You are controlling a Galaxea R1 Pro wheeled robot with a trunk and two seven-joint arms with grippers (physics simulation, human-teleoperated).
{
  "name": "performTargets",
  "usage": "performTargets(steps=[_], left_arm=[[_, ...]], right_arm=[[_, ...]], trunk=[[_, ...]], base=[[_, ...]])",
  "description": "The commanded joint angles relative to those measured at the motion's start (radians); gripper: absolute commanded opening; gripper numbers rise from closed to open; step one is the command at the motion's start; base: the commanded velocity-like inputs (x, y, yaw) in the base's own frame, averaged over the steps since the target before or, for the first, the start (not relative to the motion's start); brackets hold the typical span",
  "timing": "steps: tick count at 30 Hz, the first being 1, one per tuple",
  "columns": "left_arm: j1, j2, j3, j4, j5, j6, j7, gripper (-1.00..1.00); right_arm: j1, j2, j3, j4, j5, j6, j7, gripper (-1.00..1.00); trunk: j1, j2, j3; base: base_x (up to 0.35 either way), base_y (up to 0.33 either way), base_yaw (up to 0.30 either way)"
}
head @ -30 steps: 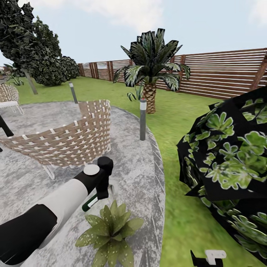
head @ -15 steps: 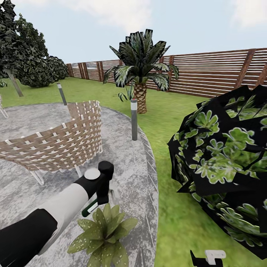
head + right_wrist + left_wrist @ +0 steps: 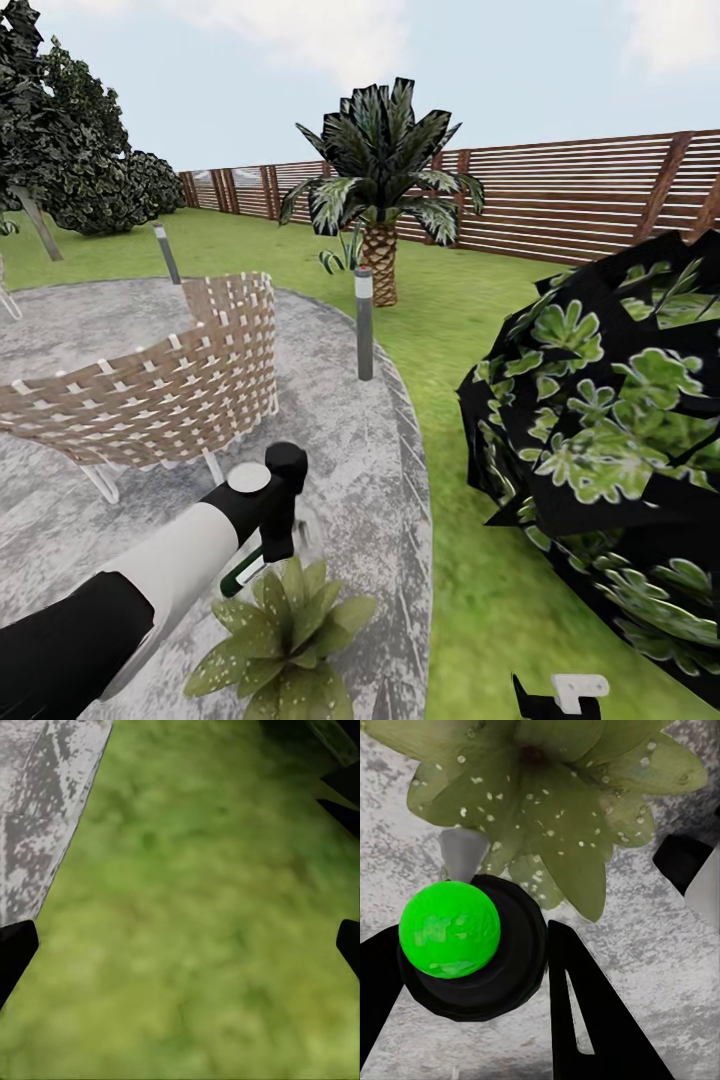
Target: Pick up the pesticide atomizer in the garden and spray insectifuge to fully cover both potted plants in the garden.
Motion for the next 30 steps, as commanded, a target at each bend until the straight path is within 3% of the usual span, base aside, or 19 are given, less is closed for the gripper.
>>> performTargets(steps=[1,12,17,30], left_arm=[[0.000,0.000,-0.002,-0.001,-0.007,0.010,-0.009,-1.00],[0.030,-0.025,-0.003,-0.009,-0.007,0.010,-0.009,-1.00],[0.035,-0.065,-0.003,-0.013,-0.008,0.010,-0.009,-1.00],[0.035,-0.069,-0.002,-0.015,-0.008,0.009,-0.009,-1.00]], right_arm=[[-0.001,0.000,-0.009,0.000,0.002,-0.003,0.008,1.00],[-0.001,0.001,-0.009,0.000,0.003,-0.003,0.008,1.00],[-0.001,0.001,-0.009,0.000,0.003,-0.004,0.008,1.00],[-0.001,0.000,-0.009,0.000,0.003,-0.003,0.009,1.00]], trunk=[[0.000,0.000,-0.001],[0.000,0.000,-0.001],[0.000,0.000,-0.001],[0.000,0.000,-0.001]], base=[[0.227,0.199,0.000],[0.030,0.024,0.000],[0.000,0.000,0.000],[0.010,-0.010,0.000]])
